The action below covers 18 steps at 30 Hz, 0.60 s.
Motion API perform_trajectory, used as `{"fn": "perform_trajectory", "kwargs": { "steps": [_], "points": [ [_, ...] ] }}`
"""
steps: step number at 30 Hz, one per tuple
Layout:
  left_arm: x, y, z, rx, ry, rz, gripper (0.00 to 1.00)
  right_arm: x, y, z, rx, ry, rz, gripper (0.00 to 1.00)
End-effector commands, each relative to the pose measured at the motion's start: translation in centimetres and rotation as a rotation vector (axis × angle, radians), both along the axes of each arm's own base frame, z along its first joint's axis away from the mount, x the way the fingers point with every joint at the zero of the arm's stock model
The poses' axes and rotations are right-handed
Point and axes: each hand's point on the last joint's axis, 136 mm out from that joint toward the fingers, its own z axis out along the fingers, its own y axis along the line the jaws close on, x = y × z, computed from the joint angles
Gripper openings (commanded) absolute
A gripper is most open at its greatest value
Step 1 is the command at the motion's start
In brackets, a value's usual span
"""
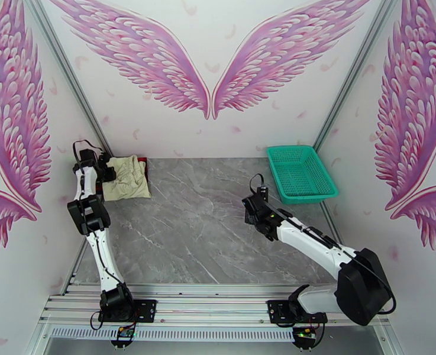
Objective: Fold and stack the mixed laundry pile
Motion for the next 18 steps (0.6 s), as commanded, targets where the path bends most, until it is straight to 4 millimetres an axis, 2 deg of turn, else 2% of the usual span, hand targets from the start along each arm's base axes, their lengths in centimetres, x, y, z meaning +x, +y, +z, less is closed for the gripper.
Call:
{"fn": "perform_trajectory", "kwargs": {
  "steps": [1,7,11,12,14,18],
  "points": [
    [1.3,2.2,2.0,0.153,-0.042,0.082,0.00,1.0,-0.8,1.7,-0.030,-0.146,0.045,0.76],
    [2.3,1.6,3.5,0.269,-0.054,0.065,0.02,0.9,-2.3,2.0,-0.045,-0.213,0.106,0.79],
    [1.5,3.1,4.1,0.366,-0.009,0.172,0.73,1.2,-3.6,2.1,-0.090,-0.270,0.139,0.83],
    [1.1,2.9,4.5,0.384,0.007,0.179,0.83,1.4,-4.3,2.2,-0.085,-0.284,0.132,0.85],
    [0.5,2.1,5.8,0.398,0.022,0.184,0.92,1.5,-5.3,2.0,-0.083,-0.310,0.128,0.87],
    [-1.4,-0.8,9.5,0.272,0.000,0.210,0.99,2.2,-6.7,2.0,-0.079,-0.399,0.140,0.94]
  ]
}}
